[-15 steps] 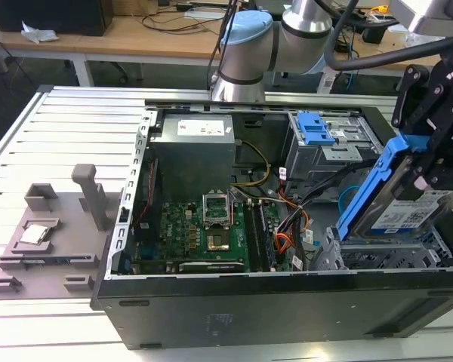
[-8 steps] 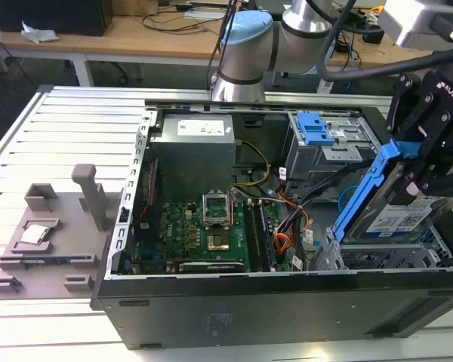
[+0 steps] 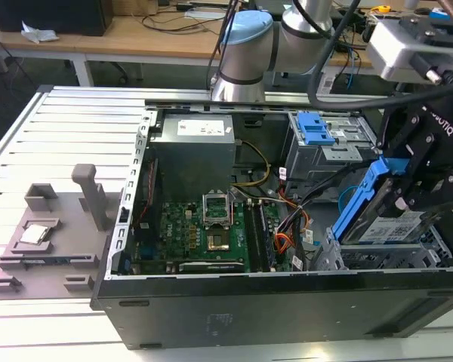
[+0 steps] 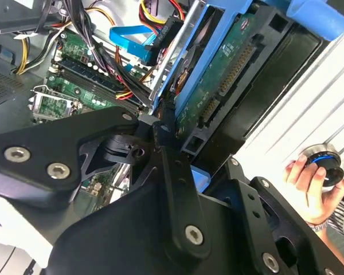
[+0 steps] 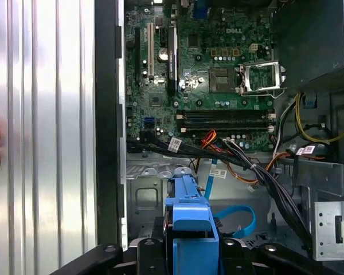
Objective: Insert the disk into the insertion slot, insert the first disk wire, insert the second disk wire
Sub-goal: 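Insert the disk into the insertion slot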
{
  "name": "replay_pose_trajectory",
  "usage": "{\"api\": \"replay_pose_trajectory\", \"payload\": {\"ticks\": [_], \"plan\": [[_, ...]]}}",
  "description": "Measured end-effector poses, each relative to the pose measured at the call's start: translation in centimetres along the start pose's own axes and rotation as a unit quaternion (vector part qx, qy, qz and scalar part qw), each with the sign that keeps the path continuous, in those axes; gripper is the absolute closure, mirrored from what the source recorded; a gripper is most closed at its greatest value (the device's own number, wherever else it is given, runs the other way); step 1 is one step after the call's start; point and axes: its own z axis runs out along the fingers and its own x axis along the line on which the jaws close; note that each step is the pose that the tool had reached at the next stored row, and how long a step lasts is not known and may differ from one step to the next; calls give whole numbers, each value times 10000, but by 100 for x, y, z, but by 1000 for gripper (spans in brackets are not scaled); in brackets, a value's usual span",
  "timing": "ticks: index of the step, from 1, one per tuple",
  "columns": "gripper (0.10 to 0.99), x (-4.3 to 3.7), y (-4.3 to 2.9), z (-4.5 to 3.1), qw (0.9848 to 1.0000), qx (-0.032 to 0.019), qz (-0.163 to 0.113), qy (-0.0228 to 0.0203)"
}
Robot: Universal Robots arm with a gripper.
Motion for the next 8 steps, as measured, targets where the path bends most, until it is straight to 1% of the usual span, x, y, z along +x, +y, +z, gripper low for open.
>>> {"api": "replay_pose_trajectory", "payload": {"ticks": [3,8], "plan": [[722,2,-4,95,10000,-3,0,0],[722,4,-8,182,10000,-3,0,1]]}}
